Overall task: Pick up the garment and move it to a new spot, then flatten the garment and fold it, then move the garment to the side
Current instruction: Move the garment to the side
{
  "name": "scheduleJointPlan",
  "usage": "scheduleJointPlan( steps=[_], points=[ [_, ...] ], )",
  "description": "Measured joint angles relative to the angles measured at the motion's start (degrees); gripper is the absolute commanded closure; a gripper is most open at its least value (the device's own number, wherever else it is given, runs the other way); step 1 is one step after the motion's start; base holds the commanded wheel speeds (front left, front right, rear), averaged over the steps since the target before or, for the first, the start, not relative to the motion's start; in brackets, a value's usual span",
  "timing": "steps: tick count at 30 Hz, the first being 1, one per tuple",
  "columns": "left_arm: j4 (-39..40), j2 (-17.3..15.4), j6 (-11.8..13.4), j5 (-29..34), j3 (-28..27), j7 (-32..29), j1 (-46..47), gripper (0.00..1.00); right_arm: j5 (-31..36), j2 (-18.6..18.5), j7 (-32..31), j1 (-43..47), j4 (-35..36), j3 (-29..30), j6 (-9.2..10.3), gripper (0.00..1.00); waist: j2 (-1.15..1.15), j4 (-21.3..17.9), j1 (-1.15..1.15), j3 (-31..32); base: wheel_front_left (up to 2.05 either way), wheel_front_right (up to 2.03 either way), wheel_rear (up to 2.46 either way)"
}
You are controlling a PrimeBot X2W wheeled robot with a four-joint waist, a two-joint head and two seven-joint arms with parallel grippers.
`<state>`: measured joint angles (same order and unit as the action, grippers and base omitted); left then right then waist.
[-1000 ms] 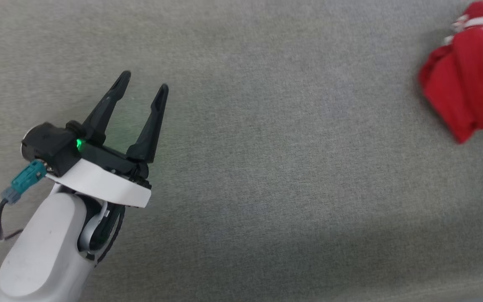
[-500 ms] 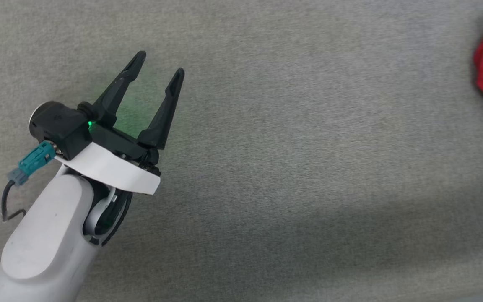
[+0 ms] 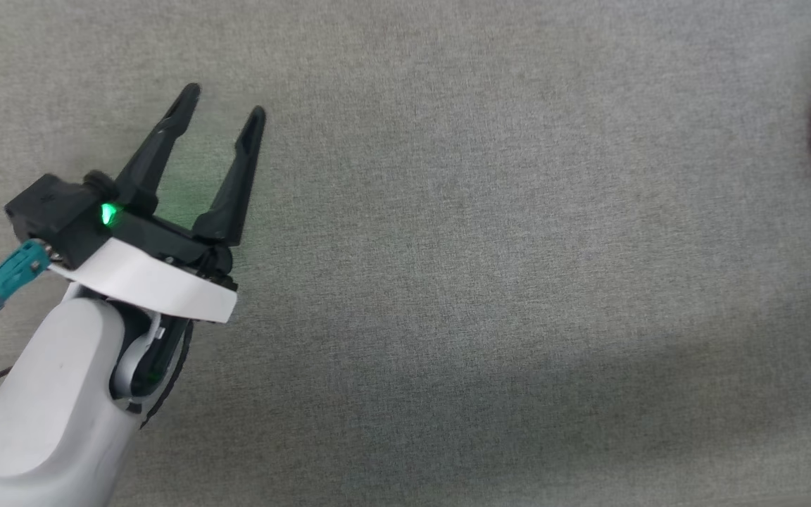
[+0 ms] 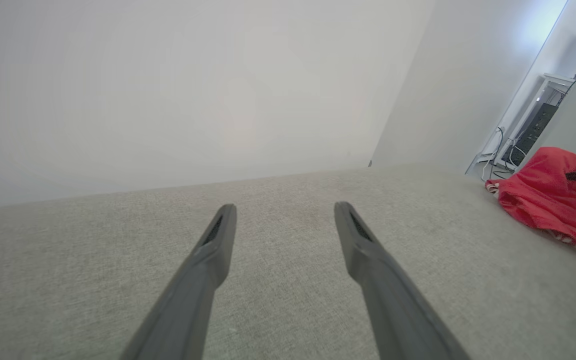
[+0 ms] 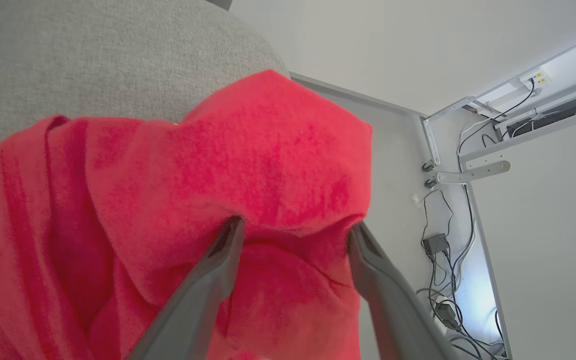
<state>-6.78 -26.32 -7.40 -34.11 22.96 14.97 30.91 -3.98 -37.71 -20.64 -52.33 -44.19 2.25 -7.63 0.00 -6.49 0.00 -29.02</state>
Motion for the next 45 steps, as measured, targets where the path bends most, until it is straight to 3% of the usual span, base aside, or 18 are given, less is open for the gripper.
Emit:
scheduleJointPlan(
  steps=[15, 35, 45],
  points=[
    [-0.2, 1.0, 0.0, 1.1, -6.8, 0.0, -6.8, 0.0, -4.3, 1.5, 4.0, 0.8, 1.4, -0.2, 0.0, 0.0, 0.0, 1.5, 0.0, 5.5, 0.0, 0.0, 0.0],
    [-1.2, 6.2, 0.0, 5.6, -18.6, 0.0, -16.7, 0.0, -14.4, 8.4, 15.5, 12.1, 10.2, -8.1, 0.13, 0.0, 0.0, 5.5, 0.0, 16.1, 0.0, 0.0, 0.0],
    [-1.4, 8.0, 0.0, 7.8, -24.6, 0.0, -23.1, 0.0, -16.2, 11.8, 21.3, 19.8, 14.7, -9.8, 0.13, 0.0, 0.0, 6.9, 0.0, 21.0, 0.0, 0.0, 0.0]
  ],
)
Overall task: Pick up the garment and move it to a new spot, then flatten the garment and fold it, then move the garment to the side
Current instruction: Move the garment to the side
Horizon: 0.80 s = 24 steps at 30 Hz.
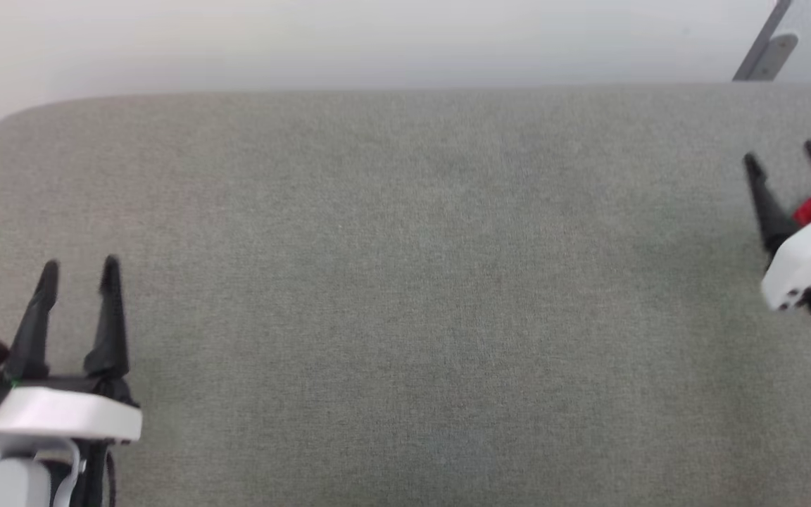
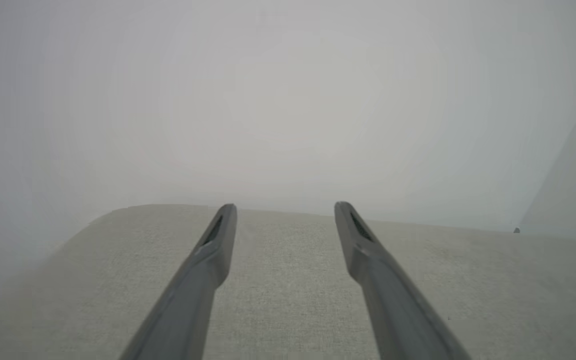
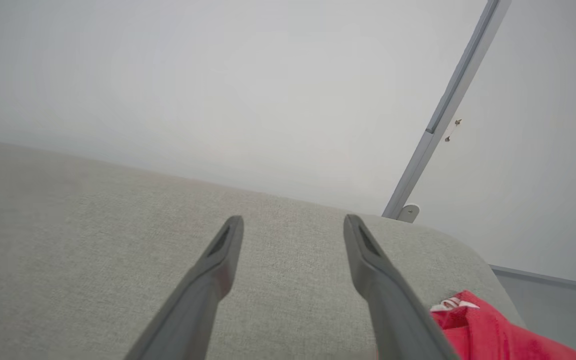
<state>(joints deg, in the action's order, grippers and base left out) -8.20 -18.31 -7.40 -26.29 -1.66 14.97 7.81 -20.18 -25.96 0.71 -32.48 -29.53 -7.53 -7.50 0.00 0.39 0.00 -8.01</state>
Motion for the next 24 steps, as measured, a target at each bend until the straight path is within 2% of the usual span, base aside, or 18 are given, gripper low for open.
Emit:
scheduleJointPlan(
  steps=[8, 15, 24],
  points=[
    [-0.3, 1.4, 0.0, 2.5, -4.2, 0.0, -5.0, 0.0, -0.4, 2.1, 4.7, 7.3, 3.4, -0.8, 0.0, 0.0, 0.0, 0.5, 0.0, 3.3, 0.0, 0.0, 0.0],
    [-0.4, 1.3, 0.0, 2.4, -5.6, 0.0, -9.6, 0.0, 0.0, 4.4, 9.7, 13.5, 5.4, 0.5, 0.0, 0.0, 0.0, 0.5, 0.0, 5.7, 0.0, 0.0, 0.0],
    [0.8, 1.2, 0.0, 1.7, -6.5, 0.0, -14.8, 0.0, 1.1, 7.7, 12.6, 22.0, 8.3, 3.2, 0.0, 0.0, 0.0, 0.3, 0.0, 8.3, 0.0, 0.0, 0.0]
  ],
)
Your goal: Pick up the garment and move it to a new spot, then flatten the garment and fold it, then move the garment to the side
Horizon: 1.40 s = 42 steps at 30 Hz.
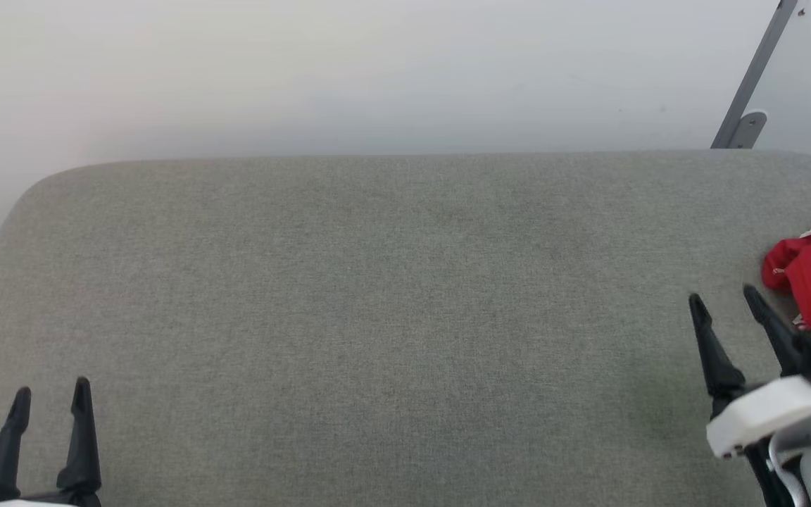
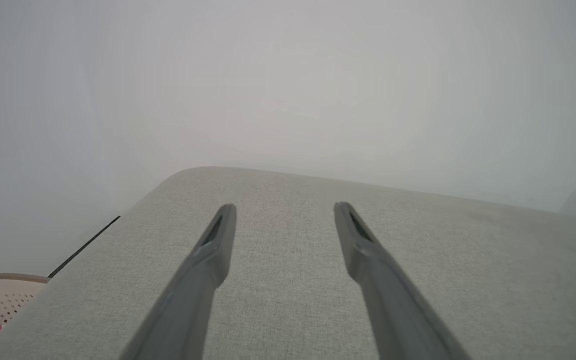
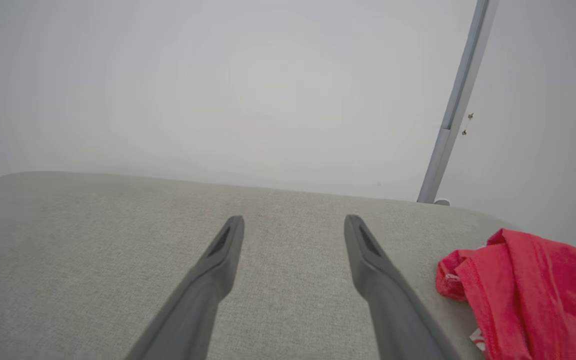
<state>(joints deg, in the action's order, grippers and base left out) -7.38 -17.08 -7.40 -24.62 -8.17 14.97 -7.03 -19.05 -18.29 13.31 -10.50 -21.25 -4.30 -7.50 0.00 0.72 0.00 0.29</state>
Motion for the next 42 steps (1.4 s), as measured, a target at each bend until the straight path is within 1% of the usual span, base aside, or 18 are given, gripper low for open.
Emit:
scheduleJointPlan(
  steps=[9, 14, 17, 25, 42],
  points=[
    [0.5, -0.1, 0.0, -0.6, 0.6, 0.0, -1.7, 0.0, 0.8, 3.2, 1.3, 6.9, 5.1, 3.5, 0.0, 0.0, 0.0, 0.1, 0.0, 0.7, 0.0, 0.0, 0.0],
    [0.2, -0.9, 0.0, -1.1, 1.6, 0.0, -2.1, 0.0, 1.2, 5.2, 1.5, 10.2, 7.5, 4.8, 0.0, 0.0, 0.0, -0.2, 0.0, 0.8, 0.0, 0.0, 0.0],
    [0.0, -1.1, 0.0, -1.4, 2.3, 0.0, -2.1, 0.0, 1.5, 6.4, 1.6, 11.4, 8.5, 5.6, 0.0, 0.0, 0.0, -0.3, 0.0, 0.8, 0.0, 0.0, 0.0],
    [-0.6, -1.4, 0.0, -1.9, 3.3, 0.0, -1.7, 0.0, 2.1, 8.2, 1.7, 13.4, 11.1, 6.8, 0.0, 0.0, 0.0, -0.7, 0.0, 0.8, 0.0, 0.0, 0.0],
    [-0.5, -1.3, 0.0, -2.0, 4.3, 0.0, -1.5, 0.0, 3.0, 8.9, 1.7, 13.7, 11.9, 6.4, 0.01, 0.0, 0.0, -1.3, 0.0, 0.6, 0.0, 0.0, 0.0]
  ],
)
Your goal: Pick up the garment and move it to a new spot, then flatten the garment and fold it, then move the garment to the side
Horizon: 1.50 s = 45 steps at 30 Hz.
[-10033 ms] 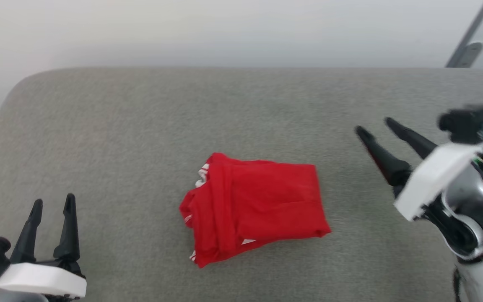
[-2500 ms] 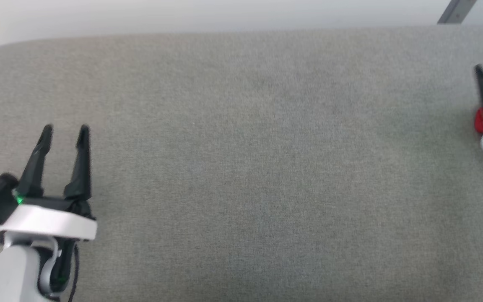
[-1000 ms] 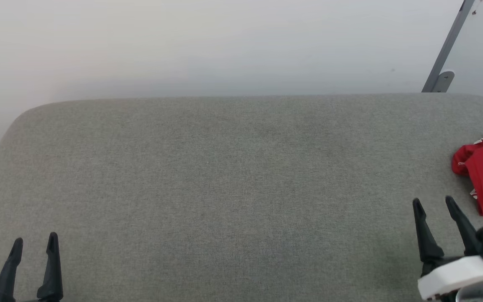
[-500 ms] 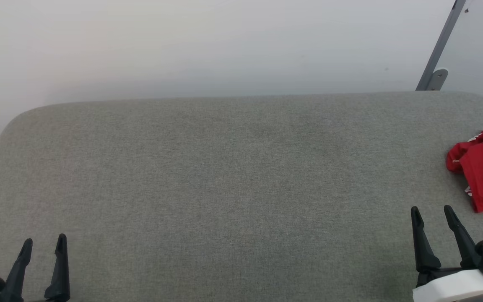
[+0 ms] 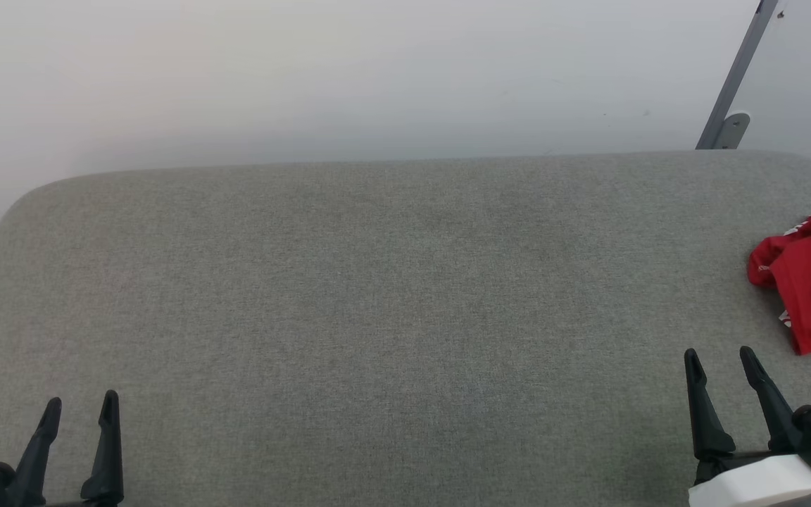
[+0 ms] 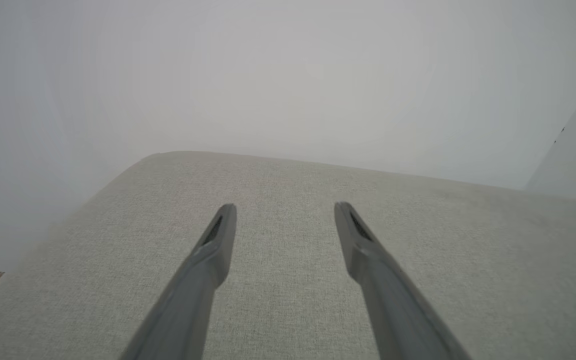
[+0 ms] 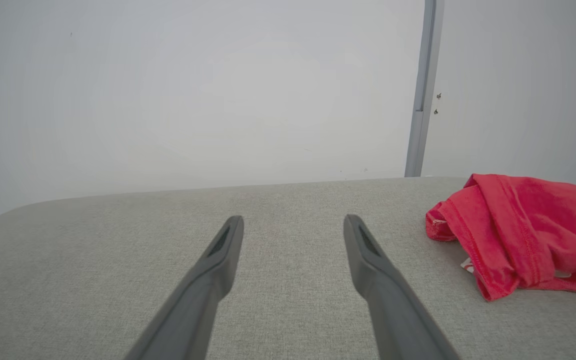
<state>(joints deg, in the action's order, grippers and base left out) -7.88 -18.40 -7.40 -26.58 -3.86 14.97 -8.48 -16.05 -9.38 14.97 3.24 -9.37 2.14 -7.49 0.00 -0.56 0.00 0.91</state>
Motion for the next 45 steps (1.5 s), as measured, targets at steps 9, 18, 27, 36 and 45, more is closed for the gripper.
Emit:
scheduleJointPlan(
  steps=[9, 18, 27, 36, 45],
  points=[
    [-2.4, 3.0, 0.0, -0.2, 0.6, -0.3, -0.7, 1.0, 0.0, 0.9, -0.4, 1.3, -2.7, -0.3, -0.01, 1.0, 0.0, 0.1, 0.0, -0.1, 0.0, 0.0, 0.0],
    [-3.1, 4.6, 0.0, -7.3, 0.5, -2.7, 0.0, 1.0, -8.5, 1.7, -2.7, 1.1, -3.5, 0.1, -0.01, 1.0, 0.0, 0.1, 0.0, -0.1, 0.0, 0.0, 0.0],
    [-3.5, 5.9, 0.0, -14.6, 0.1, -5.0, 1.6, 1.0, -17.0, 2.2, -5.0, -0.2, -3.6, 0.5, 0.0, 1.0, 0.0, 0.1, 0.0, -0.2, 0.0, 0.0, 0.0],
    [-4.0, 7.3, 0.0, -21.0, -0.2, -7.2, 3.2, 1.0, -24.5, 2.7, -7.2, -1.3, -3.7, 1.2, 0.0, 1.0, 0.0, 0.2, 0.0, -0.3, 0.0, 0.0, 0.0],
    [-4.2, 8.2, 0.0, -27.2, -0.5, -9.0, 4.8, 1.0, -31.4, 3.3, -9.0, -2.3, -3.8, 1.6, 0.0, 1.0, 0.0, 0.2, 0.0, -0.4, 0.0, 0.0, 0.0]
  ],
)
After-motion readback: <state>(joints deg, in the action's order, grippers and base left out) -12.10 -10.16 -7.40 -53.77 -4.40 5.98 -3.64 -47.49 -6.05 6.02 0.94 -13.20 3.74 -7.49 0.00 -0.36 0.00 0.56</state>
